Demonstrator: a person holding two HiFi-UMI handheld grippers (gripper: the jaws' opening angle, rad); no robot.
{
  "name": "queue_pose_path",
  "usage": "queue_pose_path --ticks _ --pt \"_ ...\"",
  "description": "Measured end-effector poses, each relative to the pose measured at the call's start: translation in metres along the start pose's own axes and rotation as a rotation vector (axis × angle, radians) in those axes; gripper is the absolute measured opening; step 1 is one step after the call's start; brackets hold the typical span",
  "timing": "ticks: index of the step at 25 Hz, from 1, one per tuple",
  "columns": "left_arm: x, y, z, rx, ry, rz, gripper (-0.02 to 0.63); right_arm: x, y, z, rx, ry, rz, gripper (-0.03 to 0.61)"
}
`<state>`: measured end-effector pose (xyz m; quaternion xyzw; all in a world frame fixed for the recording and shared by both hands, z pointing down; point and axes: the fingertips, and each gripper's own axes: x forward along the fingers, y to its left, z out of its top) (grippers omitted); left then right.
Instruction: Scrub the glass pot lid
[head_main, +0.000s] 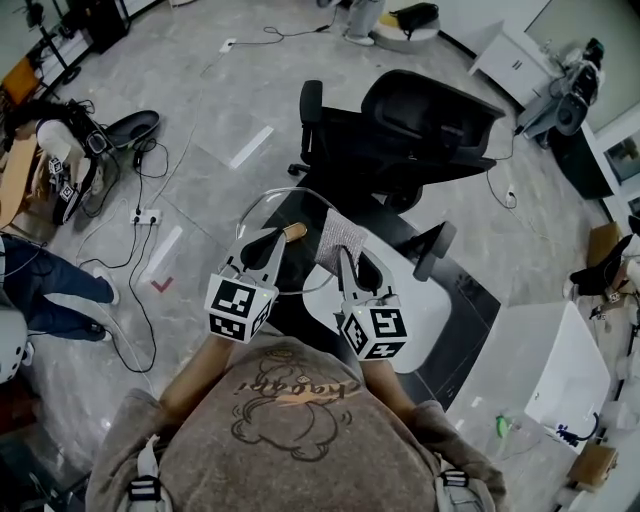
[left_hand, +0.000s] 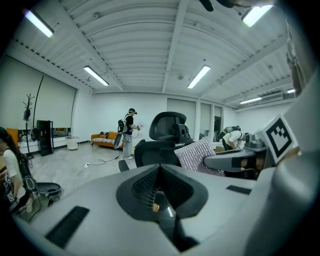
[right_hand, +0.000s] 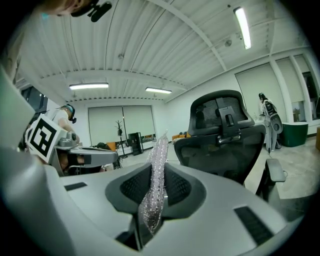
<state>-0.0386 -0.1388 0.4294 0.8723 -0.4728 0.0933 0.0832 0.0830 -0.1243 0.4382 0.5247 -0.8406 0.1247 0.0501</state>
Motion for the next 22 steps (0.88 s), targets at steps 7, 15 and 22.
queue_pose_path --ticks 7,15,22 --pt "-0.008 0.002 -0.004 -0.001 0.003 0.029 0.017 0.002 0.007 -0.004 -0.003 0.005 0.013 0.081" --pt "-0.013 0.007 -0.007 -0.003 0.013 0.047 0.017 0.005 0.015 -0.006 0.004 0.012 0.025 0.081" --pt "-0.013 0.004 -0.008 -0.008 0.01 0.059 0.017 0.0 0.013 -0.012 0.011 0.019 0.031 0.081"
